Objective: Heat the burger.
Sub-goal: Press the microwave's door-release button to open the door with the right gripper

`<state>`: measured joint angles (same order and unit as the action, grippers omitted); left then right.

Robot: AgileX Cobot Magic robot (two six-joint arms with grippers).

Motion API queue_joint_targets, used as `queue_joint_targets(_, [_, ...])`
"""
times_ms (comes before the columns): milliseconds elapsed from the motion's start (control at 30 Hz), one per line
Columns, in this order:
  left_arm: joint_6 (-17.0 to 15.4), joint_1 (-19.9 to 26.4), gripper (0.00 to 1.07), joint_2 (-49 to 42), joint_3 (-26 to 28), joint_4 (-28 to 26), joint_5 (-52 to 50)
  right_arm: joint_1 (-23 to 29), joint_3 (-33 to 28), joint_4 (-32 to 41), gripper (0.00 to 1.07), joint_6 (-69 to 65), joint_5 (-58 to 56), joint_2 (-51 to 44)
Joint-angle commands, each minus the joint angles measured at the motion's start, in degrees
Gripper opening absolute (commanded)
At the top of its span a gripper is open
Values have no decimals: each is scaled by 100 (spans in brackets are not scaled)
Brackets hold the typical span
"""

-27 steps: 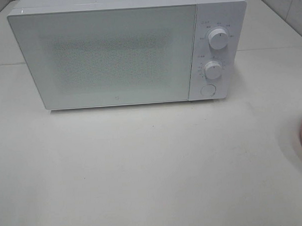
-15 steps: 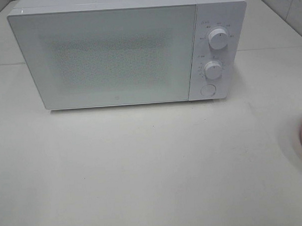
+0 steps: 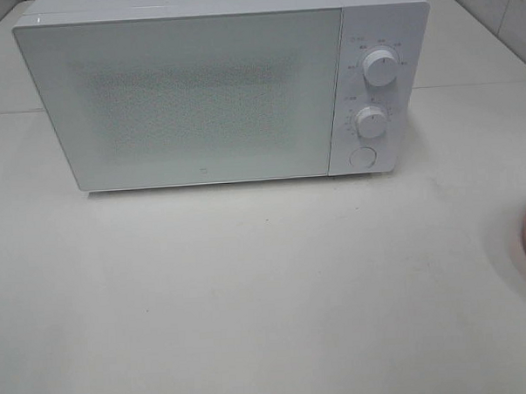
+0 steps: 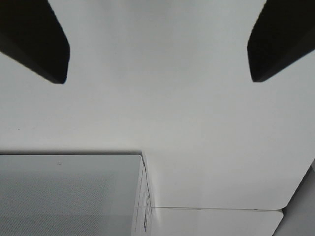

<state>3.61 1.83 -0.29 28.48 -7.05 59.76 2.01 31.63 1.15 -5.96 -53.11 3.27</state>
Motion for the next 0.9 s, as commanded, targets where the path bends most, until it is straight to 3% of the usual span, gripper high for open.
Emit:
queue_joint_targets(33, [0, 29, 90, -155, -17, -52, -29, 11, 69, 11, 75, 40, 367, 298])
queue_joint_targets(900, [0, 29, 90, -155, -17, -52, -29, 11, 69, 0, 75, 63, 2429, 2361])
